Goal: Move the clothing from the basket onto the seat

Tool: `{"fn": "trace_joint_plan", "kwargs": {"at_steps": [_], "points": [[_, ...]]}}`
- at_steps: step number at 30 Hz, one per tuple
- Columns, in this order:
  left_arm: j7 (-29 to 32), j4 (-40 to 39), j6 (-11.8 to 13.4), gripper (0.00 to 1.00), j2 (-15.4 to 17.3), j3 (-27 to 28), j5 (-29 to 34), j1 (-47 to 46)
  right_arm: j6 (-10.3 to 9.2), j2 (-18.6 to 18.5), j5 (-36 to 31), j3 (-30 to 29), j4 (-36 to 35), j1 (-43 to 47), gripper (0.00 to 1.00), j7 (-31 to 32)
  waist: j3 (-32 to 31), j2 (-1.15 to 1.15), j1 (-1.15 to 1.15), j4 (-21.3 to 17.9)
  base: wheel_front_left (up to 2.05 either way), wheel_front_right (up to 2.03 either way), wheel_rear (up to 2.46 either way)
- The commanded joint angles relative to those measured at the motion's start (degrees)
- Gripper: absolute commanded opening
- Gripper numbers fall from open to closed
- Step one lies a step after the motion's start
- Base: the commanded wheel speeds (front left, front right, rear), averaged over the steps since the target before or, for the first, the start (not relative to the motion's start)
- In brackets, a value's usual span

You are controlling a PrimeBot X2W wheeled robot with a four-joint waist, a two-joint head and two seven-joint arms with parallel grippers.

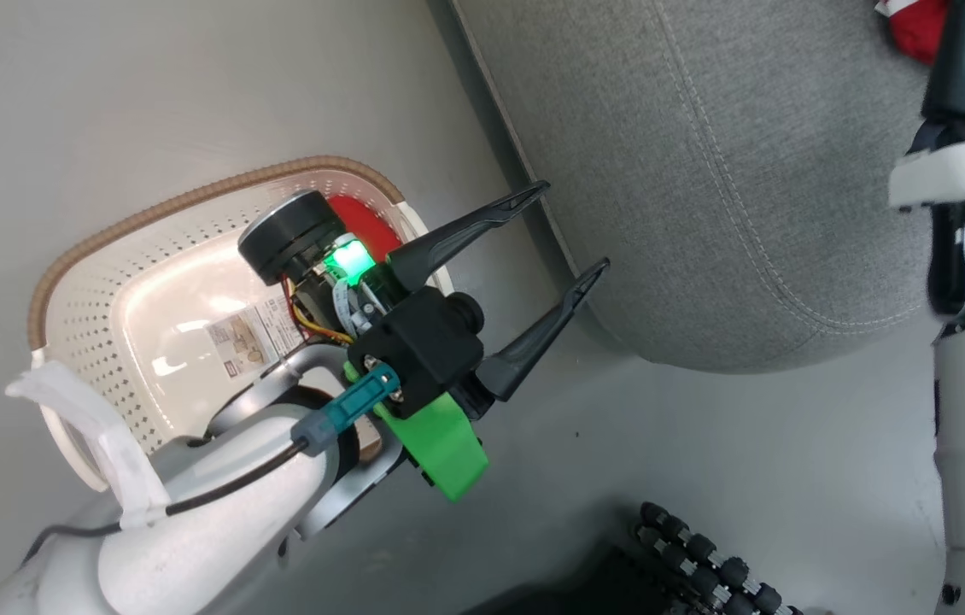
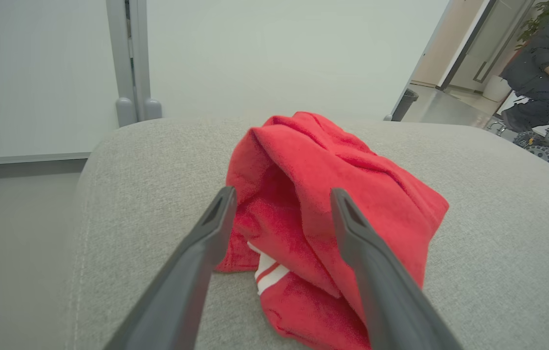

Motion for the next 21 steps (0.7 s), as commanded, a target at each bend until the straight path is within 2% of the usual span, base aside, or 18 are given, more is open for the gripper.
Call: {"fn": "trace_joint_plan", "kwargs": {"at_steps": [1,7,9,11,13,18,21], "points": [[-1.8,1.4,0.8,1.00,-0.7,0.5,-0.6,1.9,-0.09,0.4,-0.4,1.3,-0.8,3.0,1.00,-0.2,-6.2,0.00,0.00,3.2,0.00,0.00,0.00],[-9.1,8.4,3.6,1.00,-2.8,2.3,-3.5,7.4,-0.10,1.5,-1.7,6.1,-4.1,11.0,1.00,-0.2,-13.6,0.00,0.00,7.8,0.00,0.00,0.00],[-11.7,10.8,4.2,1.00,-4.1,3.2,-5.3,9.3,-0.10,0.8,-2.5,8.8,-4.6,13.4,1.00,-0.2,-15.8,0.00,0.00,9.5,0.00,0.00,0.00],[-14.2,13.3,3.8,1.00,-5.1,3.7,-6.7,10.8,-0.10,0.7,-2.6,11.1,-4.7,15.6,1.00,-0.2,-18.3,0.00,0.00,11.1,0.00,0.00,0.00],[-15.9,15.6,4.0,1.00,-6.0,4.4,-7.8,12.0,-0.10,0.0,-2.9,13.6,-4.4,17.3,1.00,-0.2,-20.5,0.00,0.00,12.6,0.00,0.00,0.00],[-19.0,20.8,6.7,1.00,-8.0,7.5,-8.1,16.0,-0.10,-0.1,-1.4,17.6,-4.9,20.6,1.00,-0.2,-25.6,0.00,0.00,15.4,0.00,0.00,0.00],[-19.4,22.0,8.4,1.00,-9.0,11.6,-6.6,19.2,-0.10,0.3,-1.0,18.6,-5.5,22.4,1.00,-0.2,-28.8,0.00,0.00,16.9,0.00,0.00,0.00]]}}
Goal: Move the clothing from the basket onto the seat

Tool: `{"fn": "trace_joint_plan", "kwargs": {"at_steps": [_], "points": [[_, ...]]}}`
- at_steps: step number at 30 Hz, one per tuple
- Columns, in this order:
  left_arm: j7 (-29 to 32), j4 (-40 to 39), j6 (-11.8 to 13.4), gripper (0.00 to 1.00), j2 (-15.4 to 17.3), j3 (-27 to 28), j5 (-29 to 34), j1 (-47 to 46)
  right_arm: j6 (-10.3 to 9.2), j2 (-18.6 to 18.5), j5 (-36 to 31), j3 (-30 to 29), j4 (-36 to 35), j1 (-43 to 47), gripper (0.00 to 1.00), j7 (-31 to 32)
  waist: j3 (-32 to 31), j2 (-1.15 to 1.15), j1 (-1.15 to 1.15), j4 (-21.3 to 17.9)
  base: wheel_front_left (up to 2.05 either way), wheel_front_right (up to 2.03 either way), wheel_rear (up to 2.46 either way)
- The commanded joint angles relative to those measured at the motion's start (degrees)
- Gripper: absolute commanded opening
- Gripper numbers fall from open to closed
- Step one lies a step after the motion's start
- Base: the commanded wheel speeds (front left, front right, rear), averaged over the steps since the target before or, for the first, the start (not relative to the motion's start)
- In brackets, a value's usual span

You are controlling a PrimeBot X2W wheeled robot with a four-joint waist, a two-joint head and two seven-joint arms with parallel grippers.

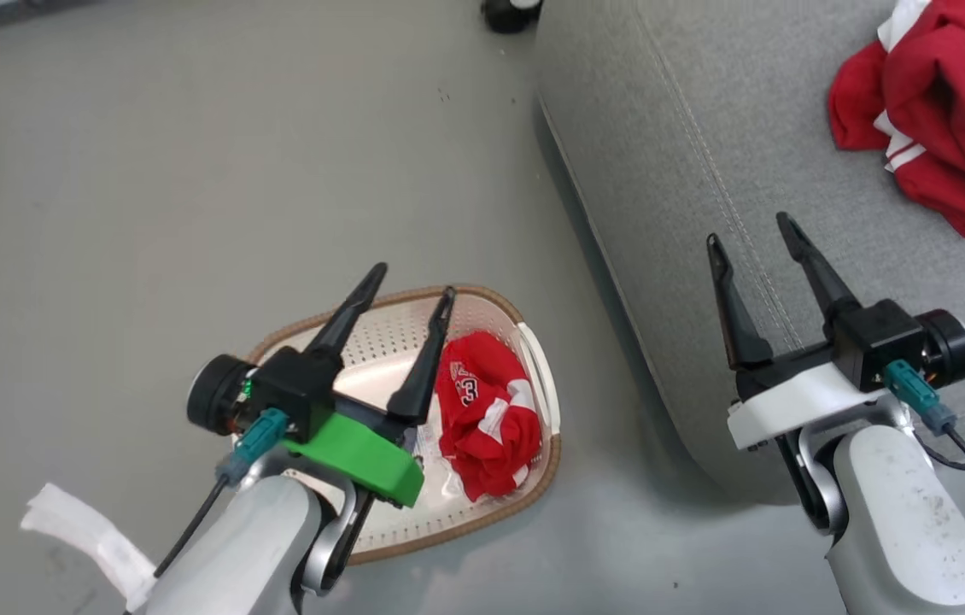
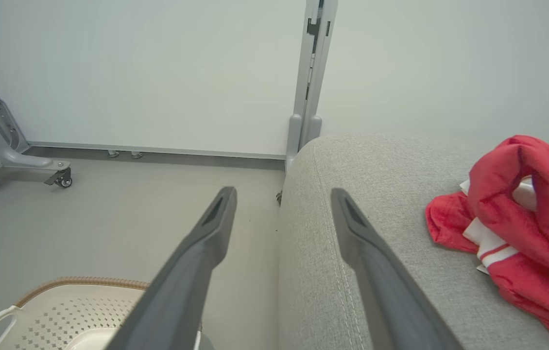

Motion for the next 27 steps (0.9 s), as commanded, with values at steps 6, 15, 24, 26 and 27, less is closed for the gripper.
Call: {"fn": "trace_joint_plan", "kwargs": {"at_steps": [6,15,24,26,27], "points": [[-0.2,-5.5,3.4,1.00,-3.3,14.4,7.2,12.5,-0.10,1.7,1.3,1.7,-1.8,5.8,1.00,-0.2,-13.2,0.00,0.00,8.0,0.00,0.00,0.00],[-0.3,-8.3,-0.7,1.00,-9.3,29.0,15.6,26.7,-0.10,3.7,2.9,2.5,-5.4,12.8,1.00,-0.2,-18.5,0.00,0.00,9.7,0.00,0.00,0.00],[-0.3,-7.9,-6.6,1.00,-13.2,38.0,21.1,33.6,-0.10,4.8,2.3,2.1,-6.3,19.6,1.00,-0.2,-21.2,0.00,0.00,10.4,0.00,0.00,0.00],[-0.3,-8.1,-7.7,1.00,-13.3,38.5,22.2,34.7,-0.10,4.9,2.4,1.8,-6.5,20.7,1.00,-0.2,-21.7,0.00,0.00,10.3,0.00,0.00,0.00],[-0.3,-8.0,-8.2,1.00,-13.4,38.9,22.6,35.4,-0.10,5.0,2.4,1.7,-6.7,21.4,1.00,-0.2,-21.9,0.00,0.00,10.2,0.00,0.00,0.00]]}}
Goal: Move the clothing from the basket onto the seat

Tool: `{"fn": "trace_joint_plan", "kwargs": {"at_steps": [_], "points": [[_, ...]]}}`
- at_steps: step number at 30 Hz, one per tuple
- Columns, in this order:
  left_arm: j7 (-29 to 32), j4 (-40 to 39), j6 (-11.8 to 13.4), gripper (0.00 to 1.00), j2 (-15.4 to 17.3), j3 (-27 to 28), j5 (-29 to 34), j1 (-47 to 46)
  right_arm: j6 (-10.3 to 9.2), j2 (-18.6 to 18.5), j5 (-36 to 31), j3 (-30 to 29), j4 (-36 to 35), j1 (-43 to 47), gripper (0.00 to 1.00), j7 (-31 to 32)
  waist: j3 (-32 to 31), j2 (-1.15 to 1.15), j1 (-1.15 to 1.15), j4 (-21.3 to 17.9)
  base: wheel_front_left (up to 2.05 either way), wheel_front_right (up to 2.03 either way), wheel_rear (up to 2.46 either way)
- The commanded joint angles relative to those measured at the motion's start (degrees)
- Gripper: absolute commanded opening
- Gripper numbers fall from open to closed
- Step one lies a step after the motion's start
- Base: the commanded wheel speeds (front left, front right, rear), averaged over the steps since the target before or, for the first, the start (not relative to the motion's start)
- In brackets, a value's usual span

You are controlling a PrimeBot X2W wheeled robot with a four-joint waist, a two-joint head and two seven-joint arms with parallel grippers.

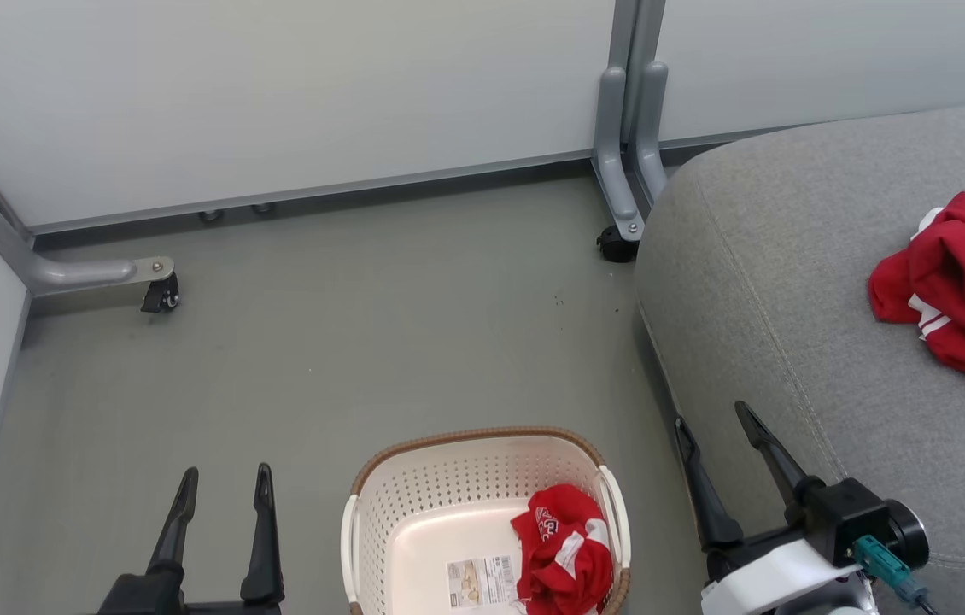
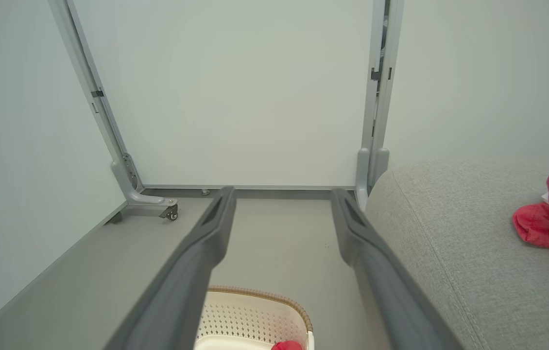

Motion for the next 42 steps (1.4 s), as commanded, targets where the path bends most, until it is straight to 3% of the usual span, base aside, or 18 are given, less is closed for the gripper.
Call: {"fn": "trace_joint_plan", "kwargs": {"at_steps": [1,13,27,42], "points": [[0.0,0.1,-0.8,1.00,0.0,0.4,0.7,1.4,-0.10,0.0,-0.2,-0.4,-0.3,1.2,1.00,-0.2,-0.9,0.00,0.01,0.1,0.00,0.00,0.00],[0.0,0.5,-1.7,1.00,-0.2,0.1,0.6,4.1,-0.10,0.1,1.1,-1.3,-0.5,4.2,1.00,-0.2,-2.9,0.00,0.01,-1.1,0.00,0.00,0.00],[0.0,0.5,-0.6,1.00,-0.2,-0.7,1.1,3.0,-0.10,0.1,0.6,-1.1,-0.3,4.4,1.00,-0.2,-3.2,0.00,0.01,-1.2,0.00,0.00,0.00],[0.0,0.1,-3.2,1.00,-0.2,-1.0,0.3,1.4,-0.10,0.1,2.1,-3.1,-1.6,3.2,1.00,-0.2,-1.3,0.00,0.01,-1.6,0.00,0.00,0.00]]}}
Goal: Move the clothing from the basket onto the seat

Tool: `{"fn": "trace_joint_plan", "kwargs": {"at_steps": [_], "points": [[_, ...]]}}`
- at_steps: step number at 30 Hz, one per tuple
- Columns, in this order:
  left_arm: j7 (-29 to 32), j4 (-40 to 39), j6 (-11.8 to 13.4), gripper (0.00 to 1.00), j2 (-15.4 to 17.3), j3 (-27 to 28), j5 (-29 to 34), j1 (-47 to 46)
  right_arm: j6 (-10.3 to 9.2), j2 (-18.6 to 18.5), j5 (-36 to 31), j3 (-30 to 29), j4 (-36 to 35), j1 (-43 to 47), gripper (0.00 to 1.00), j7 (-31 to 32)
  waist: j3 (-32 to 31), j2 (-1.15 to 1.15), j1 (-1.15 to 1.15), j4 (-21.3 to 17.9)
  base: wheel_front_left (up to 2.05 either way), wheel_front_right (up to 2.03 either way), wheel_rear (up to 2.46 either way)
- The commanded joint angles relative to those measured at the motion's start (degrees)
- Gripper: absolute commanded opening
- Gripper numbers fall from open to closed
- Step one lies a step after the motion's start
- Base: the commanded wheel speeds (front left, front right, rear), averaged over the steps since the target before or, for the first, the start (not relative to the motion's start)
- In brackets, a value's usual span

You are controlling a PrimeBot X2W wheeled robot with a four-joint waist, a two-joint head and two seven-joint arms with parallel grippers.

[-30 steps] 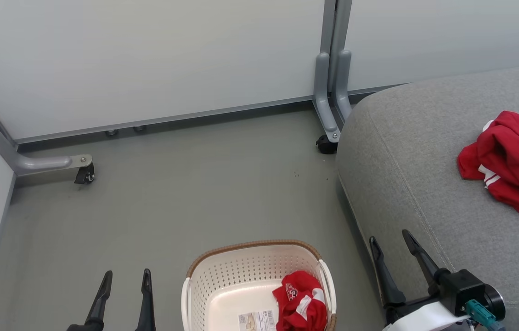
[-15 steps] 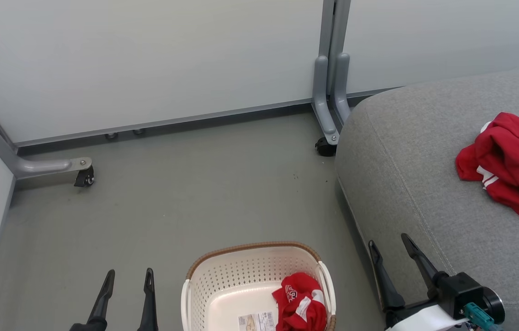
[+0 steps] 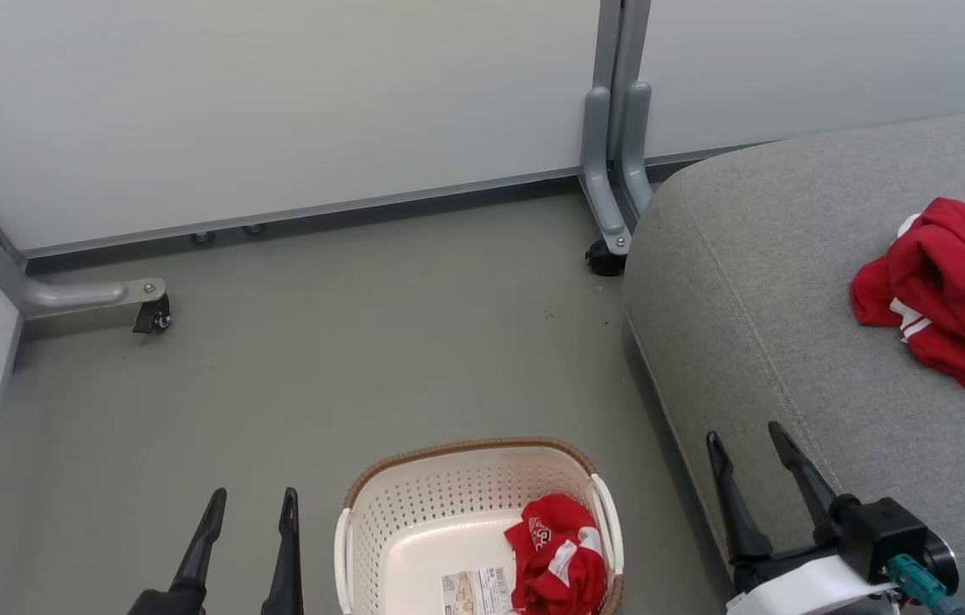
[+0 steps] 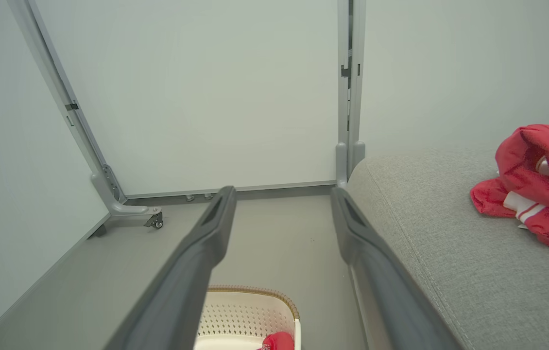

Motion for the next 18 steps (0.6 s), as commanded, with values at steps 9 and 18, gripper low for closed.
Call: {"fn": "trace_joint_plan", "kwargs": {"at_steps": [9,18], "points": [[0.0,2.0,-2.0,1.00,0.2,-3.8,1.8,-10.4,-0.10,-0.1,-1.2,-5.2,-5.0,-7.4,1.00,-0.2,11.1,0.00,0.00,-3.0,0.00,0.00,0.00],[0.0,11.0,-2.4,1.00,5.1,-15.8,1.1,-27.7,-0.10,-0.1,-0.6,-9.7,-10.4,-17.5,1.00,-0.2,26.8,0.00,0.00,-7.2,0.00,0.00,0.00]]}}
